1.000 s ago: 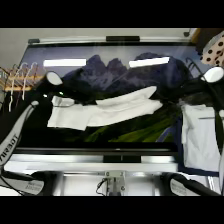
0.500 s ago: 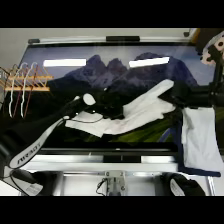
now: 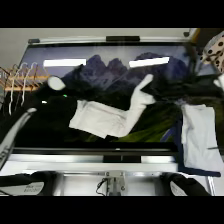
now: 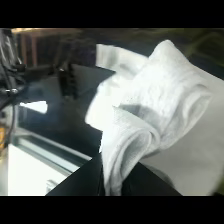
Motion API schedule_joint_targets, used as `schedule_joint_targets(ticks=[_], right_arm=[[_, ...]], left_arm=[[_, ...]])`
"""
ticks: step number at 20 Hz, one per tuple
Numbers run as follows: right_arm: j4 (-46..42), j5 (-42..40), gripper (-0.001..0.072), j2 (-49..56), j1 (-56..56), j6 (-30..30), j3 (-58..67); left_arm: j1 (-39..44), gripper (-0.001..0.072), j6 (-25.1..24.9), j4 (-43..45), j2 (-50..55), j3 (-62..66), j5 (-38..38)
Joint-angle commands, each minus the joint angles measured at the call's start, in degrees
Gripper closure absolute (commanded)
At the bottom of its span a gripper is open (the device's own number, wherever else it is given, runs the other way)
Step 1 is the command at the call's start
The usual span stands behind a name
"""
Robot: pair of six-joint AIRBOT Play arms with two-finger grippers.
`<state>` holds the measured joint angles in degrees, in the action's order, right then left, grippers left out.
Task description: Fold the shirts.
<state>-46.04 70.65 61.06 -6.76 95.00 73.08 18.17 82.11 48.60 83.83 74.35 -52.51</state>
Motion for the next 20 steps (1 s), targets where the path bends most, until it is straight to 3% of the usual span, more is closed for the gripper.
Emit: schedule_joint_targets(ticks=[1, 3, 7, 13, 14, 15, 16, 18, 20], right_arm=[[13.8, -13.5, 0.0637, 9.8, -9.4, -7.7, 0.1], [21.1, -18.3, 0.0637, 15.9, -14.3, -12.5, 0.1], [27.4, -26.1, 0.0637, 25.6, -21.3, -17.4, 0.1], [32.8, -33.2, 0.0636, 34.5, -28.5, -18.8, 0.1], [32.8, -34.1, 0.0554, 35.5, -29.4, -18.9, 0.1], [33.8, -33.6, 0.0183, 36.3, -29.8, -19.1, 0.1], [34.5, -31.2, 0.0047, 36.5, -29.8, -21.3, 0.1], [32.0, -24.0, 0.0047, 35.5, -27.5, -22.8, 0.1], [23.5, -18.1, 0.0049, 32.5, -23.3, -20.0, 0.1]], left_arm=[[-13.5, 0.0671, 0.2, 13.7, -10.6, 0.0, -8.3], [-21.1, 0.067, 0.2, 14.7, -15.2, 0.0, -10.4], [-31.1, 0.067, 0.2, 14.7, -19.8, 0.0, -13.0], [-31.7, 0.067, 0.2, 14.6, -20.0, -0.3, -14.0], [-31.2, 0.067, 0.1, 14.7, -20.0, -0.7, -14.0], [-30.7, 0.067, 0.2, 14.7, -20.0, -1.1, -14.0], [-30.5, 0.067, 0.0, 14.6, -20.0, -1.7, -14.0], [-30.4, 0.067, 0.0, 14.7, -20.0, -2.9, -13.7], [-30.4, 0.067, -0.5, 14.7, -20.0, -3.9, -13.5]])
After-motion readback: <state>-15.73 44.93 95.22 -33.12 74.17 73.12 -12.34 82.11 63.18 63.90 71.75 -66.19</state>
